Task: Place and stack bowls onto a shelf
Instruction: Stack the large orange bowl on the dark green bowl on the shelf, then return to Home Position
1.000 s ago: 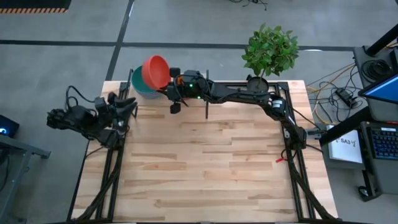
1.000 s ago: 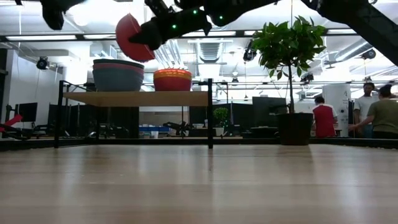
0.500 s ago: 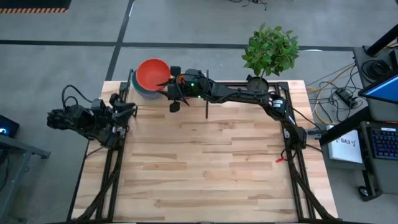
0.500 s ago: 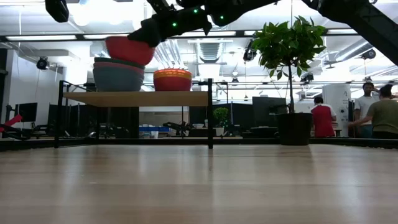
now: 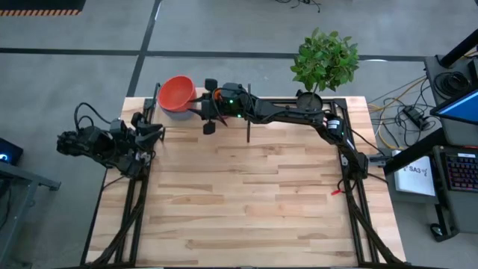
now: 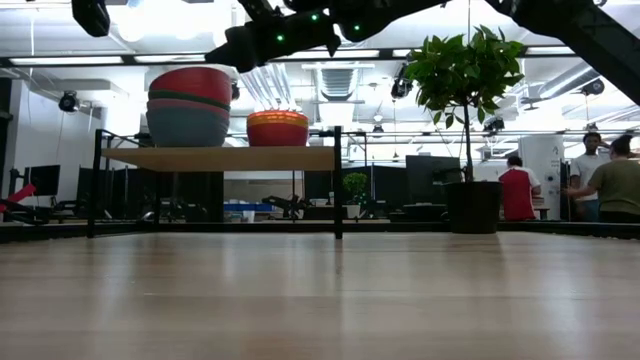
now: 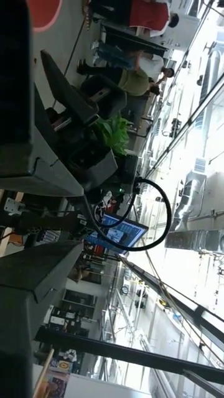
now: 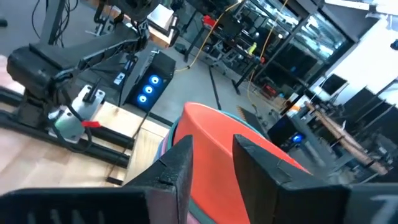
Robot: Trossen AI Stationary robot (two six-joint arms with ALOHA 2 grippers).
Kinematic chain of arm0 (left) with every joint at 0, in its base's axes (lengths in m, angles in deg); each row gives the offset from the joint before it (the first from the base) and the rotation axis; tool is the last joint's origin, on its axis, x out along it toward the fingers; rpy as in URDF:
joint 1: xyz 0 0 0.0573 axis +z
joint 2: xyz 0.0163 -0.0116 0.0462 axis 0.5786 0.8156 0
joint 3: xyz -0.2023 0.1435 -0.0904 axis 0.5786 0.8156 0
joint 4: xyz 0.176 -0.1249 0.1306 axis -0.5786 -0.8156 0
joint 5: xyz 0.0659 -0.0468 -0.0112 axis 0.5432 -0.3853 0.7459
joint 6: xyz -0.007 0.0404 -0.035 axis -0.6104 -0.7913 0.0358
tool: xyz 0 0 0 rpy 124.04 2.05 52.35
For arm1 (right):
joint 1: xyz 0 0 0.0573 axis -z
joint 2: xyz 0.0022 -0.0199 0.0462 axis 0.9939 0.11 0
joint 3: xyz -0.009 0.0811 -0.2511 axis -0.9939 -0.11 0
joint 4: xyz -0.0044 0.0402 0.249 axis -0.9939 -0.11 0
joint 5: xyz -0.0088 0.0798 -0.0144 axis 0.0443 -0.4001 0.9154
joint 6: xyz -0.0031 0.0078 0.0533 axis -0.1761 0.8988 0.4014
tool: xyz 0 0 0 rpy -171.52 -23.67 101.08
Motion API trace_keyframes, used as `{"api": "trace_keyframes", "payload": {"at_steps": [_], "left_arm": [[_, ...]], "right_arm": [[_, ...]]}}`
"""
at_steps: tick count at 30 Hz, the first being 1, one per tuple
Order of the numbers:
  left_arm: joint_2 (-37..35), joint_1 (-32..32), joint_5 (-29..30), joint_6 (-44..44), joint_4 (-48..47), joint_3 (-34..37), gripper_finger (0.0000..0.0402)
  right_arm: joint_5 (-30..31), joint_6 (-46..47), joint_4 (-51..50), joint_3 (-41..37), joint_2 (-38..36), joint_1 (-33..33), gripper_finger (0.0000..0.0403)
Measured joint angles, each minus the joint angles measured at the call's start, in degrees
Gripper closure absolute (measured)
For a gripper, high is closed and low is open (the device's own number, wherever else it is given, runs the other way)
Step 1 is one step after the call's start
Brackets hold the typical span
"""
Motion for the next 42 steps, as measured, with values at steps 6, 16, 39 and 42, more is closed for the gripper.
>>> {"api": "trace_keyframes", "payload": {"at_steps": [6, 16, 39, 42], "left_arm": [[-0.09, 0.0, 0.04, -0.99, -0.09, 0.36, 0.0293], [-0.13, 0.0, 0.09, -2.12, -0.09, 0.58, 0.0293], [-0.09, 0.02, 0.57, -4.25, -3.91, 0.71, 0.0293], [-0.02, 0.02, 0.57, -4.03, -5.4, 0.74, 0.0293]], "right_arm": [[-0.33, 7.96, 5.59, 0.04, 1.41, 1.33, 0.0332], [-0.13, 17.9, 16.72, 0.09, 6.05, 2.31, 0.0393], [-6.86, 17.28, 5.55, -0.4, 0.33, -0.18, 0.0394], [-14.47, 19.14, 3.66, -4.0, -3.61, -0.71, 0.0394]]}}
